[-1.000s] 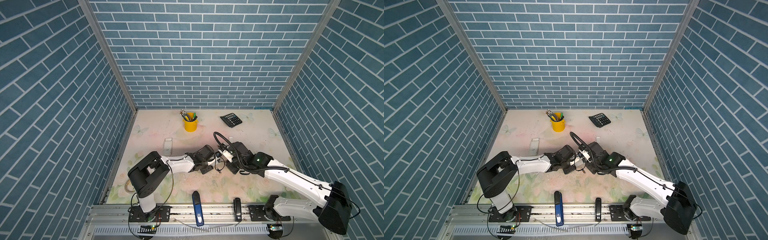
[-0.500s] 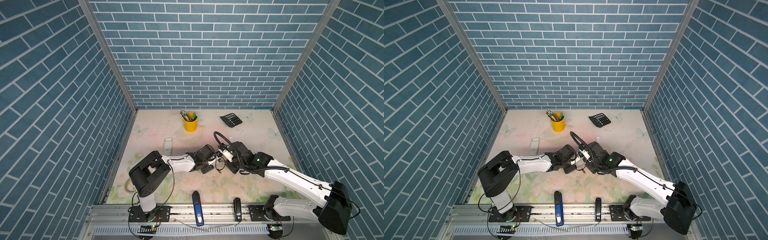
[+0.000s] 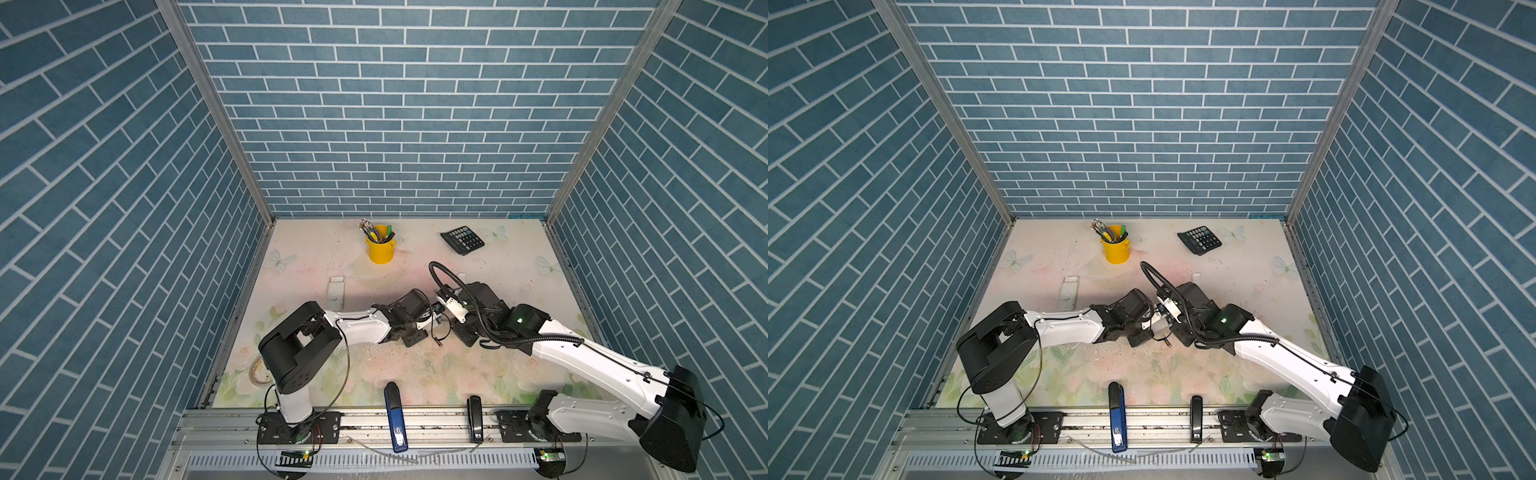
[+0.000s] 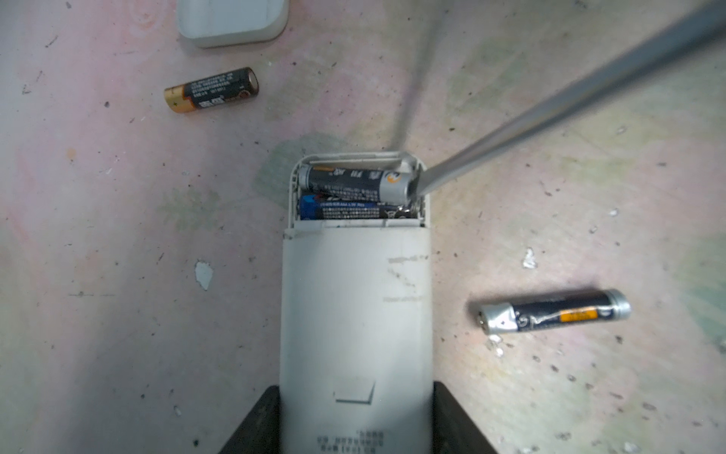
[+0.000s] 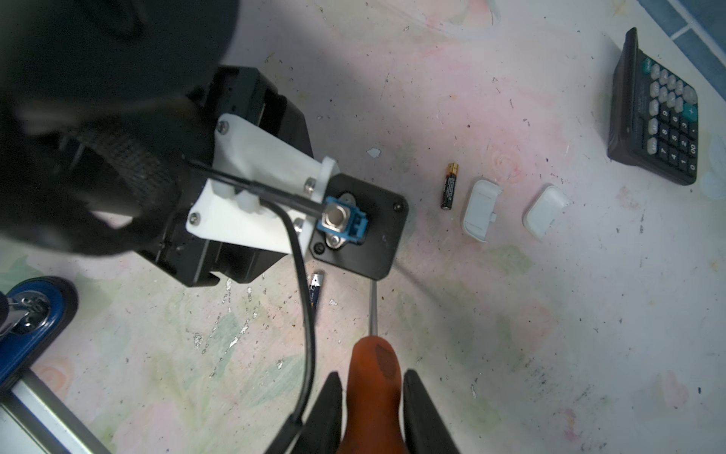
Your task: Unload the batteries from the remote control
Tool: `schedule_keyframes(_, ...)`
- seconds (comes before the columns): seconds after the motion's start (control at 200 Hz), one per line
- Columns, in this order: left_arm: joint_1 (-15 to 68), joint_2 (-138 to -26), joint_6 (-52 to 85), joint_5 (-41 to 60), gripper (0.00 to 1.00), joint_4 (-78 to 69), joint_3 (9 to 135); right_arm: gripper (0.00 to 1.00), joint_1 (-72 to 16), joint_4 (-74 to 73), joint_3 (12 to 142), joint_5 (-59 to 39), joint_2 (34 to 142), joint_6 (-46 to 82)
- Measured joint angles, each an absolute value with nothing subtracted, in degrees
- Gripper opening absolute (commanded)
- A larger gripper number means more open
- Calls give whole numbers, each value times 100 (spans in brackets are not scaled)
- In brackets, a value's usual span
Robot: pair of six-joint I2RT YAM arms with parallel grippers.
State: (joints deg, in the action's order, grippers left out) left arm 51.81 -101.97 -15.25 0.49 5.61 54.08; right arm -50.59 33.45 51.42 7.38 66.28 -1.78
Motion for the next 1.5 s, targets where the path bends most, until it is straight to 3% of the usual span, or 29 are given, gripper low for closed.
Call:
schedule_keyframes(0.54,5295,-10221,-1594,178,0,543,5430,0,-5017,3306,5384,1354,6455,-202)
schedule_keyframes(0.7,5297,-10224,-1594,176,4,550,5439,0,-4967,3387,5384,1485,6410,-202)
schedule_keyframes(0.885,5301,-10224,-1599,152,5,572,5454,0,-4593,3754,5502,1448,6442,-119)
schedule_keyframes(1.245,5341,-10256,-1743,36,3,692,5548,0,-3319,5682,7721,261,7487,1450)
schedule_keyframes(1.5,5354,-10252,-1898,-128,2,657,5551,0,-2410,6235,7876,-884,7671,2971)
